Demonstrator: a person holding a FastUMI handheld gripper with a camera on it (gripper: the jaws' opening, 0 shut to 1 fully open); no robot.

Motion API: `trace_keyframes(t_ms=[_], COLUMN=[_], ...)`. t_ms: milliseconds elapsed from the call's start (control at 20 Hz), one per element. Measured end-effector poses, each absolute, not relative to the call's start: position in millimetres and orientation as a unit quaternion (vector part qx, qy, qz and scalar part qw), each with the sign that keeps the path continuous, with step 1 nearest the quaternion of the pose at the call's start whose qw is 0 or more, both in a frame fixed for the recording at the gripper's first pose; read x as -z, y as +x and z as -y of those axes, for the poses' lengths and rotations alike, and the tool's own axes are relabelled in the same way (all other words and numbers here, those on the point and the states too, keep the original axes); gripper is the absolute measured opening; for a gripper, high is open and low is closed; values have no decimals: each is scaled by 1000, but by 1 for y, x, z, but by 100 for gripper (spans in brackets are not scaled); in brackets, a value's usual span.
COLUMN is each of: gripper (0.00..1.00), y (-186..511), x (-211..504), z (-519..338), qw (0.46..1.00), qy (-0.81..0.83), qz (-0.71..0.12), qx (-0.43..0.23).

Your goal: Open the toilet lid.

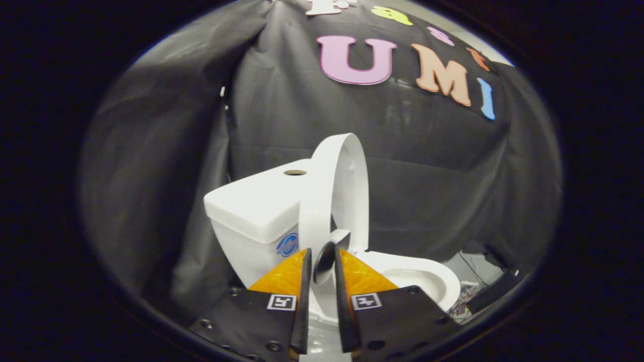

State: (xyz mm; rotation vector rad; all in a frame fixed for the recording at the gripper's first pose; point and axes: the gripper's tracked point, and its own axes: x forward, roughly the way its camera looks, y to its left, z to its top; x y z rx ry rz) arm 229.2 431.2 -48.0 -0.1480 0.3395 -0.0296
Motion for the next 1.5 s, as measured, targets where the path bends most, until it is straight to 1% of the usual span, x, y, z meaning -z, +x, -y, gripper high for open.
trace_keyframes(t_ms=[100,250,400,500,700,900,1250,1400,1500], gripper=[42,59,77,79,84,99,98,98,98], y=[223,214,205,196,182,167,131,114,102], x=[46,39,35,28,23,20,2,-3,1], z=[-430,-423,-425,-415,-401,-379,-328,-295,-267], qw=[983,986,988,989,987,983,991,995,997], qy=[-79,-63,-26,-29,-56,-86,-66,-58,-35], qz=[-165,-157,-150,-145,-147,-154,-100,-70,-63], qx=[2,0,-26,-24,-46,-55,-63,-52,-31])
